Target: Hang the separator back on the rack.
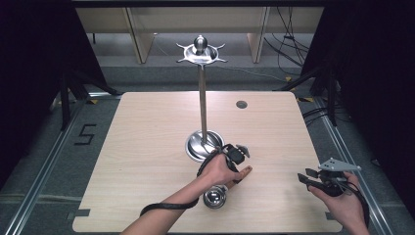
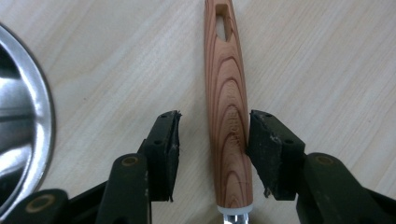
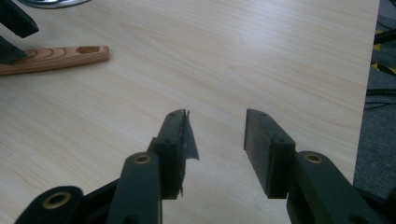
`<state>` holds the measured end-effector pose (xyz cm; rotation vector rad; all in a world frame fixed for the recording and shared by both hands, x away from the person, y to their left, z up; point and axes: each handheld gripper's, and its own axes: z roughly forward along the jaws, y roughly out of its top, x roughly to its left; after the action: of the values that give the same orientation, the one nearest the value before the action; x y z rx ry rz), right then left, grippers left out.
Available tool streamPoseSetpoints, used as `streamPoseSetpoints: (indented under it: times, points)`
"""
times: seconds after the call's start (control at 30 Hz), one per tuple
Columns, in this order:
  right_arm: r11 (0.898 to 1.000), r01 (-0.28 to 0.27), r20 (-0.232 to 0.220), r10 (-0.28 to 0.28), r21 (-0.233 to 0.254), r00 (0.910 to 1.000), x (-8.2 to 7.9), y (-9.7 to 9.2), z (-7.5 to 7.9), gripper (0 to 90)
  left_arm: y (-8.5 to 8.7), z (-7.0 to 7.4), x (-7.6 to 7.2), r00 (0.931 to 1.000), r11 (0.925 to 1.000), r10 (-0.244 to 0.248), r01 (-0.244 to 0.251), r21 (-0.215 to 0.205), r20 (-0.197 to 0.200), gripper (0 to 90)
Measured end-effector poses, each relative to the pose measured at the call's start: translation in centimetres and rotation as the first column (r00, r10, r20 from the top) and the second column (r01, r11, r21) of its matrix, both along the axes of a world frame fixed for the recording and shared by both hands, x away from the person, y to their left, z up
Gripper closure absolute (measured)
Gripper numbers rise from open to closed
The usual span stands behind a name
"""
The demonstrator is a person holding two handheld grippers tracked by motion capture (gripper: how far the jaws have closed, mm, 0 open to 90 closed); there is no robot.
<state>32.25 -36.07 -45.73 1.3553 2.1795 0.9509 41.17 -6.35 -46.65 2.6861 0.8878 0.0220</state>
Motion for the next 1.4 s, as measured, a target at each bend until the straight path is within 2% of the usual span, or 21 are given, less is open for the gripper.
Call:
streamPoseSetpoints:
  times: [0.03,0.13,0.17,0.27,0.33,0.37,0.47,0.63,0.73,0.9,0.93,1.07,1.1,1.17,1.2,1.23,1.27,1.3,1.33,1.37,1.4]
  points:
    - [1.0,-0.008,0.028,0.008,-0.007,0.9996,0.1,-0.1,-0.1,59.9,-0.1,-0.1,0.1,1.0,1.0,-0.006,0.006,0.007,-0.004,52.6]
    - [1.0,0.001,-0.002,-0.001,-0.001,1.0,0.0,0.0,0.0,59.9,-0.2,-0.3,0.0,0.9999,0.9999,0.006,-0.006,-0.011,0.011,52.7]
    - [1.0,-0.006,0.02,0.006,-0.004,0.9998,0.1,-0.1,0.0,59.9,-0.3,-0.3,0.0,1.0,0.9998,0.006,-0.006,-0.017,0.004,52.7]
    - [1.0,0.002,-0.01,-0.002,0.014,1.0,0.0,0.1,0.1,59.9,-0.5,-0.4,0.0,0.9999,0.9999,0.008,-0.008,-0.007,-0.015,53.2]
    - [1.0,-0.021,0.015,0.021,-0.006,0.9997,0.2,-0.1,0.0,59.9,-0.4,-0.7,-0.1,0.9998,0.9999,0.005,-0.005,0.012,-0.021,54.5]
    - [1.0,-0.012,0.019,0.013,-0.018,0.9997,0.2,-0.1,0.1,59.9,-0.4,-0.6,-0.1,0.9993,0.9996,0.001,0.001,0.027,-0.038,54.8]
    - [1.0,-0.012,0.019,0.012,-0.018,0.9997,0.2,-0.2,0.1,59.9,-0.1,-0.6,-0.4,0.999,0.9993,0.006,-0.005,0.038,-0.045,55.9]
    - [1.0,-0.021,0.009,0.021,-0.007,0.9997,0.2,-0.1,0.0,59.9,0.1,-0.5,-0.6,0.9985,0.9988,-0.007,0.009,0.049,-0.053,58.0]
    - [1.0,-0.015,0.035,0.016,-0.016,0.9993,0.2,0.0,-0.2,59.9,0.0,-1.0,-0.6,0.9978,0.9994,0.012,-0.01,0.034,-0.065,59.5]
    - [1.0,-0.013,0.033,0.013,-0.005,0.9994,0.2,0.1,-0.2,59.9,-0.1,-1.1,-0.5,0.9979,0.9992,0.013,-0.011,0.039,-0.063,62.1]
    - [1.0,0.009,0.011,-0.009,0.023,0.9999,0.1,0.3,-0.1,59.8,-0.2,-1.1,-0.6,0.9981,0.9991,0.01,-0.007,0.043,-0.06,64.4]
    - [1.0,-0.002,0.029,0.002,0.005,0.9996,0.2,0.1,-0.1,59.9,-0.2,-1.0,-0.8,0.9982,0.9985,0.026,-0.024,0.049,-0.053,67.5]
    - [1.0,-0.001,0.029,0.001,-0.002,0.9996,0.1,0.1,-0.1,59.9,-0.1,-1.1,-0.9,0.9991,0.9989,0.027,-0.026,0.039,-0.033,67.6]
    - [1.0,-0.002,0.028,0.002,0.001,0.9996,0.1,0.1,-0.1,59.8,0.1,-1.0,-1.0,0.9983,0.9994,0.026,-0.024,0.026,-0.052,67.7]
    - [0.999,-0.023,0.054,0.025,-0.023,0.9982,0.2,-0.1,-0.3,59.9,0.4,-0.9,-0.9,0.9988,0.9997,0.002,-0.001,0.024,-0.049,67.8]
    - [1.0,-0.008,0.02,0.008,0.003,0.9998,0.1,0.1,-0.2,59.8,0.5,-0.8,-1.0,0.999,0.9999,0.016,-0.016,0.001,-0.042,67.8]
    - [1.0,-0.008,0.02,0.008,0.003,0.9998,0.1,0.1,-0.2,59.8,0.5,-0.8,-1.0,0.999,0.9999,0.016,-0.016,0.001,-0.042,67.8]
    - [1.0,-0.014,0.028,0.014,-0.006,0.9995,0.1,0.1,-0.2,59.8,0.9,-0.5,-1.2,0.9996,0.9994,0.018,-0.019,-0.03,-0.021,67.8]
    - [1.0,-0.012,0.025,0.012,-0.004,0.9996,0.1,0.1,-0.2,59.9,0.9,-0.5,-1.2,0.9996,0.9994,0.018,-0.019,-0.03,-0.021,67.8]
    - [1.0,-0.012,0.025,0.012,-0.004,0.9996,0.1,0.1,-0.3,59.8,1.1,-0.5,-1.3,0.9998,0.9984,0.02,-0.02,-0.052,0.003,67.8]
    - [1.0,-0.013,0.027,0.013,-0.004,0.9996,0.1,0.1,-0.3,59.9,1.5,-0.1,-1.6,0.9999,0.9974,0.012,-0.012,-0.07,0.001,67.8]
